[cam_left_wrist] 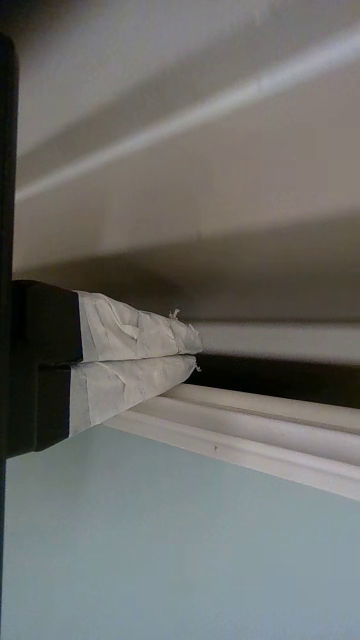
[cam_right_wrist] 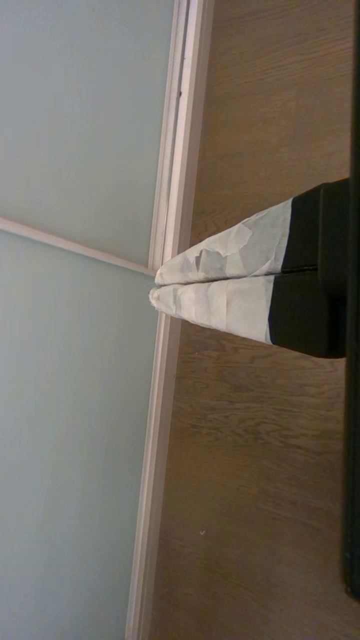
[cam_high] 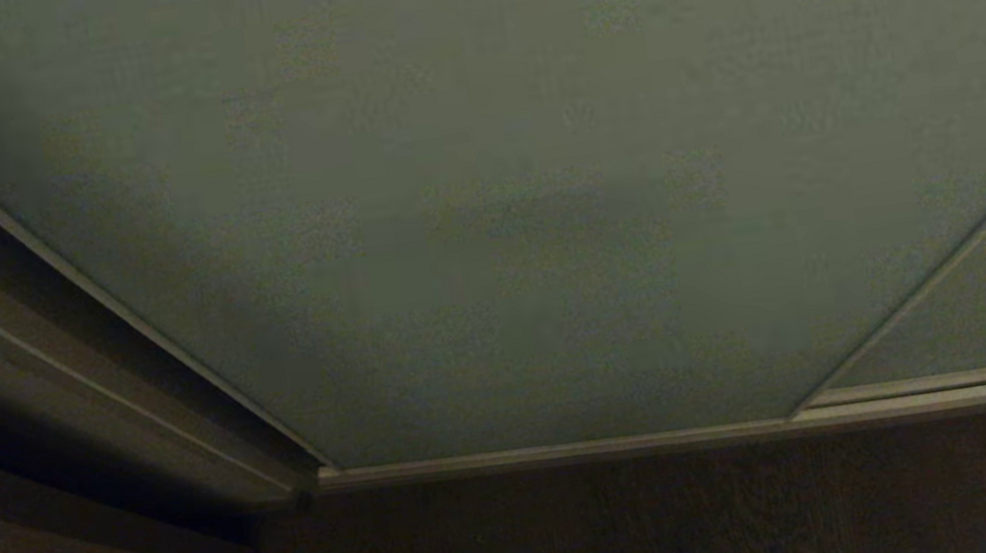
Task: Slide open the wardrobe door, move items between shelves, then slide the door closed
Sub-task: Open the door
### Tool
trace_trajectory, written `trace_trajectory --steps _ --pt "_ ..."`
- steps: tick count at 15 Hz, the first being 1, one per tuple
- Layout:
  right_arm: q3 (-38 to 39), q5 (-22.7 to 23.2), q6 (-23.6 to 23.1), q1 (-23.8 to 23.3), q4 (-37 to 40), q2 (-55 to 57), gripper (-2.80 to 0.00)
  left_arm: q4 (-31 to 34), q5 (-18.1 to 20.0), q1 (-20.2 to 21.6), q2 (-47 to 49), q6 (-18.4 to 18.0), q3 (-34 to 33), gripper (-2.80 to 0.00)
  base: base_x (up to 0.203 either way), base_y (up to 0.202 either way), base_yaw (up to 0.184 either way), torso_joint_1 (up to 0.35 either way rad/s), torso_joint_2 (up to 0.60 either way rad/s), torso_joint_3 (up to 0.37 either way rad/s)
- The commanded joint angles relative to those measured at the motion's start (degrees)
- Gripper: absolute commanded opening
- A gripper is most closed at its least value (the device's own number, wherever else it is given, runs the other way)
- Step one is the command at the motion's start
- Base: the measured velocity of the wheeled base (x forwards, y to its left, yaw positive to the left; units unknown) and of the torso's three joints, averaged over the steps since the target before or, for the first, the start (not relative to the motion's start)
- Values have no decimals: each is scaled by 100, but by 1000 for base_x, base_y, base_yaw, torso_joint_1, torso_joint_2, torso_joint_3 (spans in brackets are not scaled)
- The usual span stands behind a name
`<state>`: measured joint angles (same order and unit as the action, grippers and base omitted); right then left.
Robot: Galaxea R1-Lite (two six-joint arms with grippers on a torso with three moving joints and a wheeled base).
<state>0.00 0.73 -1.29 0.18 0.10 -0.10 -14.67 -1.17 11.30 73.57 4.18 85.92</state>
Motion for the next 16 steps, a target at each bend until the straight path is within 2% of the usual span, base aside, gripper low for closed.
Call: trace_trajectory --steps 1,7,16 --pt "0 5 -3 -1 -1 -8 -280 8 77 -14 -41 -1 21 -280 0 0 0 0 0 0" --pt "0 -3 -3 -1 -1 0 -280 736 309 -209 -227 -14 63 -280 0 0 0 0 0 0" --pt "0 -3 -3 3 -1 -8 -280 1453 416 -1202 -109 -172 381 -280 0 0 0 0 0 0"
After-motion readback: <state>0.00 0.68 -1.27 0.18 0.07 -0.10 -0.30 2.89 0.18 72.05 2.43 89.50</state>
